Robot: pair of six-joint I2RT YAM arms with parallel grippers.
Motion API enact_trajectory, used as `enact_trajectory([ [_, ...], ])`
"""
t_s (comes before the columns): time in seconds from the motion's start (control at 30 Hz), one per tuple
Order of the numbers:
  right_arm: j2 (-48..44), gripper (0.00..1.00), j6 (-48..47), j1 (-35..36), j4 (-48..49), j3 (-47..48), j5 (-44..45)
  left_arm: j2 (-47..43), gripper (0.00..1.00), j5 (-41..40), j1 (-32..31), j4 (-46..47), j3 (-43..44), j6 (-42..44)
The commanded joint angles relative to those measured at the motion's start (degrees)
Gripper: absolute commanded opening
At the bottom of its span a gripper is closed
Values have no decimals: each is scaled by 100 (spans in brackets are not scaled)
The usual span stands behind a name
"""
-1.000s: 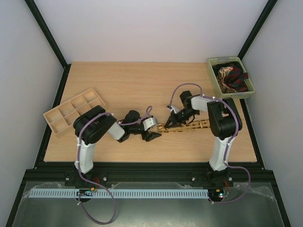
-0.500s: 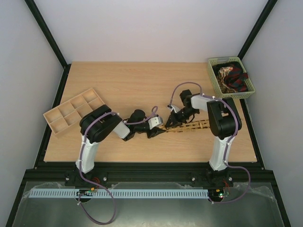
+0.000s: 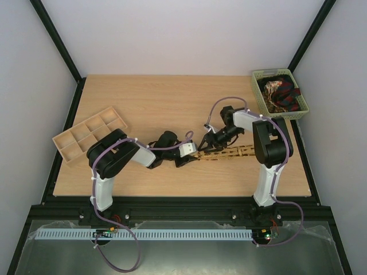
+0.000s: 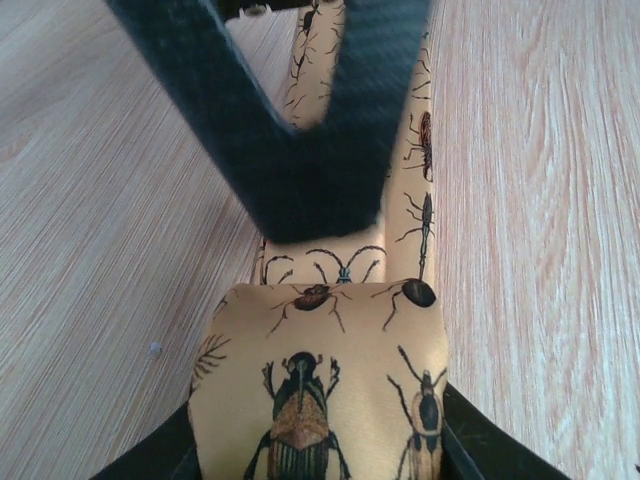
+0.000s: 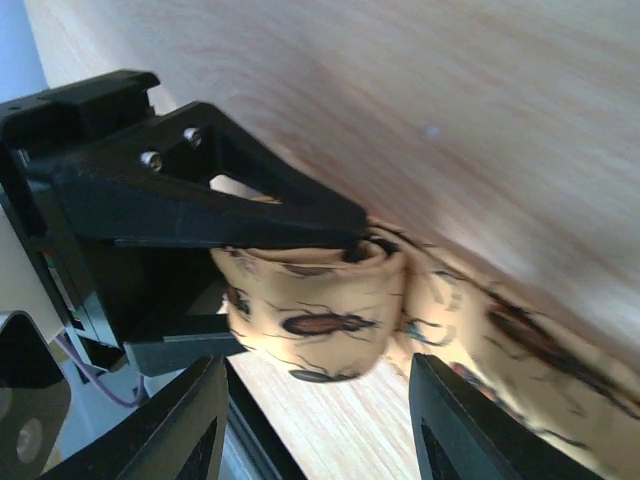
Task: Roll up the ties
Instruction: Roll the tie at the center of the board.
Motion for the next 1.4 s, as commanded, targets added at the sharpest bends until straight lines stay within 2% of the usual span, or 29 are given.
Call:
enact_trajectory([
  [0.0,-110,50,423,340,11,-124,-368,208,36,-376,-27,-1119,-64,165],
  [0.2,75,42,687,457,665,-322,29,210,37,-401,-37,-1145,-107,144],
  [0.23,133,38,675,473,713,-363,64,234,37,-412,-37,-1149,-96,132],
  [0.33,112,10,587,477,758,-450,248,243,37,-426,-37,-1172,-78,134],
  [0.4,39,2,474,462,706,-552,469,231,38,-414,-37,-1177,-68,132],
  [0.53,42,1,289,324,528,-718,800,187,46,-246,-28,-1134,-48,133],
  [0.67,139,1,275,163,443,-774,1044,65,64,-19,-19,-911,-48,125],
  [0.8,313,1,275,1,308,-722,1287,-46,71,250,-10,-516,-76,90],
  [1.03,614,1,318,-93,199,-463,1674,265,77,661,-43,505,3,-123],
  [1.2,815,1,231,-62,121,-303,1684,638,77,693,-143,831,310,-174],
  [1.3,913,1,136,15,40,-196,1596,790,74,697,-185,795,491,-174],
  [1.37,940,1,110,85,34,-148,1524,814,68,693,-195,636,564,-110],
])
